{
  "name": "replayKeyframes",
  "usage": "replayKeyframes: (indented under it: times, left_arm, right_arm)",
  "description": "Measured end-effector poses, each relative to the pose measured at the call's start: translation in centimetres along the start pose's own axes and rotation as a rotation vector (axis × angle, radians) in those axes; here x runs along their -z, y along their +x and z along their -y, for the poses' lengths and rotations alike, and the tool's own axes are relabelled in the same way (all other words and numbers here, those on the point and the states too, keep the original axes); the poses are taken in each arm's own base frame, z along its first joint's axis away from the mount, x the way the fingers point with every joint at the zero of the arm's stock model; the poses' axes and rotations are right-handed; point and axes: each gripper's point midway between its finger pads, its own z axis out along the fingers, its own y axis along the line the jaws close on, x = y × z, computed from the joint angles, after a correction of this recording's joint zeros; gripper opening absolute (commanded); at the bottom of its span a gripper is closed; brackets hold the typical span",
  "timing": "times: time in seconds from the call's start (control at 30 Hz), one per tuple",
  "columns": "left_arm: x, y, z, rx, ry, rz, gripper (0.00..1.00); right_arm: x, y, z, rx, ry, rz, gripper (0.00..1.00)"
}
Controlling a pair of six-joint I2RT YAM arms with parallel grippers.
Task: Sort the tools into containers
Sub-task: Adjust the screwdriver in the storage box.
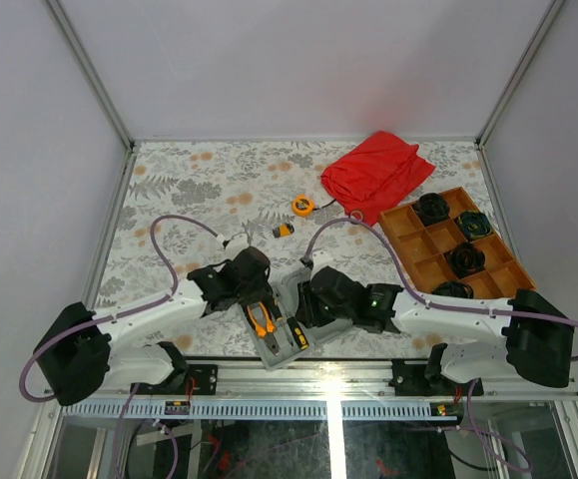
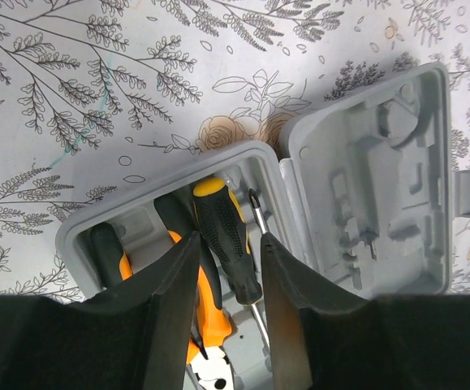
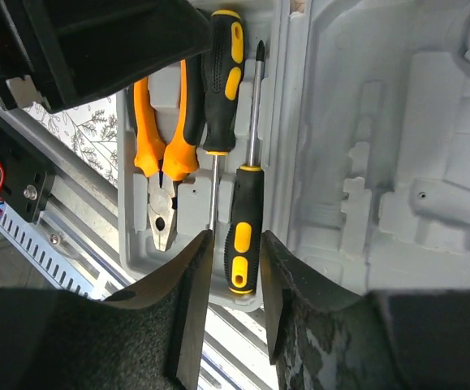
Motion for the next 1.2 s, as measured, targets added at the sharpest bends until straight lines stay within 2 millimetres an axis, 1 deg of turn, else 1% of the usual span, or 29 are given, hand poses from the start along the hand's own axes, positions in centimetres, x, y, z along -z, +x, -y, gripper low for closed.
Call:
replayKeyframes:
  times: [0.13,0.27,0.43,0.73,0.93,1.03,1.2]
  left_arm:
    - [-0.8,0.5,-0.3,-0.014,-0.024,-0.027,0.32]
    - [-1.4,0.9,-0.4,-0.022,-0.043,-0.046,0.32]
    - [-1.8,1.1,-0.6,-0.028,-0.057,-0.054,0.31]
    - [-2.3,1.0,-0.1,-0.029,-0.057,-0.054,0.28]
    - [-2.6,1.0,-0.2,-0.032,-0.065,-0.057,0.26]
    - [-2.7,1.1,-0.2,-0.031,-0.066,-0.057,0.26]
    - [-2.7,1.1,-0.2,-0.031,-0.065,-0.057,0.26]
  right_arm:
    - [-0.6,0.5,-0.3,-0.027,0.008,-0.009,0.35]
    - [-0.8,0.1,-0.6,-0.076,0.003,0.016,0.34]
    - [-1.0,0.6,-0.2,-0.113,0.01,0.019,0.32]
    - [-1.2,0.7,-0.3,-0.127,0.007,0.019,0.3]
    - [-2.0,1.6,-0.3,-0.115,0.014,-0.02,0.28]
    - [-2.4,2.0,-0.9,-0.093,0.01,-0.038,0.27]
    - [-2.6,1.8,-2.3,-0.072,-0.016,-0.042,0.26]
